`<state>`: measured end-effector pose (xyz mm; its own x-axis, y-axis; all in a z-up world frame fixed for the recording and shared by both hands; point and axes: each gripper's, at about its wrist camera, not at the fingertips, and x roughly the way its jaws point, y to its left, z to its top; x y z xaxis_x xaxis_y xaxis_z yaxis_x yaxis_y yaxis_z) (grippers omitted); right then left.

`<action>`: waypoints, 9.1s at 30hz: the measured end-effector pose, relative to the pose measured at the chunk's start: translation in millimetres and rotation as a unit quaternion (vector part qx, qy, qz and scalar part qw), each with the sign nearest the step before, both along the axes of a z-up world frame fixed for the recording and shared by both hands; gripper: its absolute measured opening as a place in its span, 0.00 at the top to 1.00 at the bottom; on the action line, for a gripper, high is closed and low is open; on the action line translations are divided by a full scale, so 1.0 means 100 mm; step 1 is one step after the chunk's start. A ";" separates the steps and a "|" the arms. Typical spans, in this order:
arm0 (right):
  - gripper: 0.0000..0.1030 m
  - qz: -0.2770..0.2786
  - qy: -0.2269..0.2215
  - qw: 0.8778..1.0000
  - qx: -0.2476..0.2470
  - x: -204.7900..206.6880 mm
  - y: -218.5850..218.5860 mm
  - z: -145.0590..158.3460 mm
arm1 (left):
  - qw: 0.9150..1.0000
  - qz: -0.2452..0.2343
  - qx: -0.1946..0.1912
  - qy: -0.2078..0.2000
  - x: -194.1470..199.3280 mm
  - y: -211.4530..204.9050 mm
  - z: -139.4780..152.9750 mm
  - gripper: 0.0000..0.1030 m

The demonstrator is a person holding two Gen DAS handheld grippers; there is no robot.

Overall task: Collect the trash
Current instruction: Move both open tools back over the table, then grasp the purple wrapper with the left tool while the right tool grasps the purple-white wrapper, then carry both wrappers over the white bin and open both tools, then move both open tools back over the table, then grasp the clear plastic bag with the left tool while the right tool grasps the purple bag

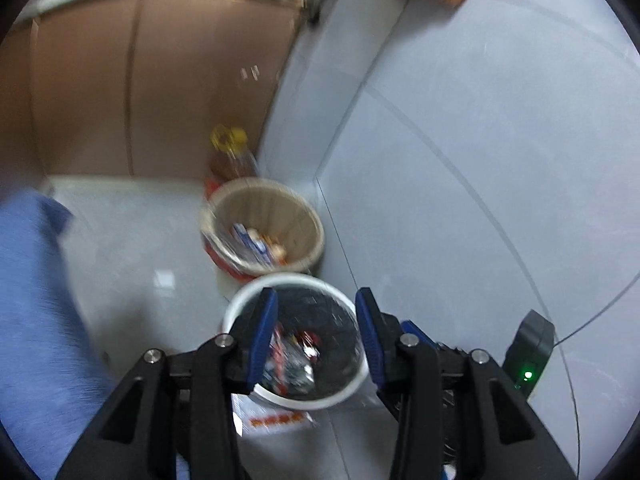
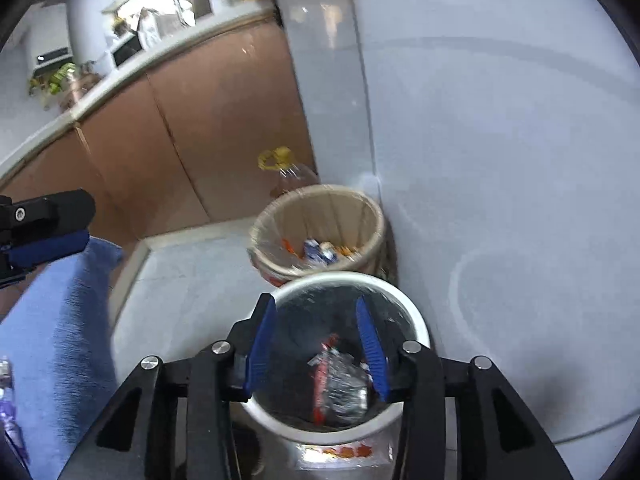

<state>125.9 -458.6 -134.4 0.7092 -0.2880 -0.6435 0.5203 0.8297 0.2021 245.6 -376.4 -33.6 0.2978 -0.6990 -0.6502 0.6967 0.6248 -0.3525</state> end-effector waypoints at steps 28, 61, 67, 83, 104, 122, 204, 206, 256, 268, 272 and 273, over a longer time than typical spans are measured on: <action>0.00 0.156 -0.230 0.949 -0.151 -0.90 2.13 2.18 | 0.933 0.245 -0.081 -0.249 -1.48 3.30 1.72 0.37; 0.11 0.406 -0.038 0.913 0.003 -0.03 3.23 1.00 | 0.980 0.177 0.029 -0.086 -1.71 4.49 -0.45 0.34; 0.20 0.438 0.028 0.898 0.030 0.30 3.45 0.53 | 0.988 0.143 0.040 -0.046 -1.54 4.41 -0.78 0.34; 0.35 0.467 0.095 0.878 0.054 0.82 3.71 -0.04 | 0.995 0.095 0.025 0.031 -1.29 4.30 -1.14 0.61; 0.70 0.469 0.056 0.880 0.059 0.60 3.51 0.12 | 0.989 0.142 0.020 0.024 -1.44 4.43 -0.98 0.71; 0.70 0.396 -0.048 0.915 0.062 -0.13 2.72 0.66 | 0.975 0.218 0.025 -0.041 -1.55 4.22 -0.20 0.71; 0.37 0.139 -0.068 0.987 -0.046 -0.33 1.33 0.82 | 0.964 0.181 0.024 -0.193 -0.76 1.82 0.58 0.53; 0.36 0.153 -0.072 0.984 -0.052 -0.34 1.44 0.89 | 0.962 0.190 0.021 -0.197 -0.80 1.96 0.60 0.53; 0.32 0.389 -0.016 0.920 -0.039 0.12 3.22 0.68 | 0.983 0.136 0.094 -0.077 -1.05 4.26 -0.77 0.46; 0.30 0.435 0.012 0.901 -0.006 0.38 3.55 0.49 | 0.989 0.085 0.109 -0.044 -0.82 4.12 -1.03 0.52; 0.30 0.463 0.021 0.886 0.002 0.47 3.77 0.42 | 0.992 0.070 0.103 -0.034 -0.86 4.08 -1.12 0.66; 0.29 0.468 0.024 0.883 0.003 0.49 3.82 0.40 | 0.992 0.068 0.100 -0.035 -0.88 4.08 -1.12 0.73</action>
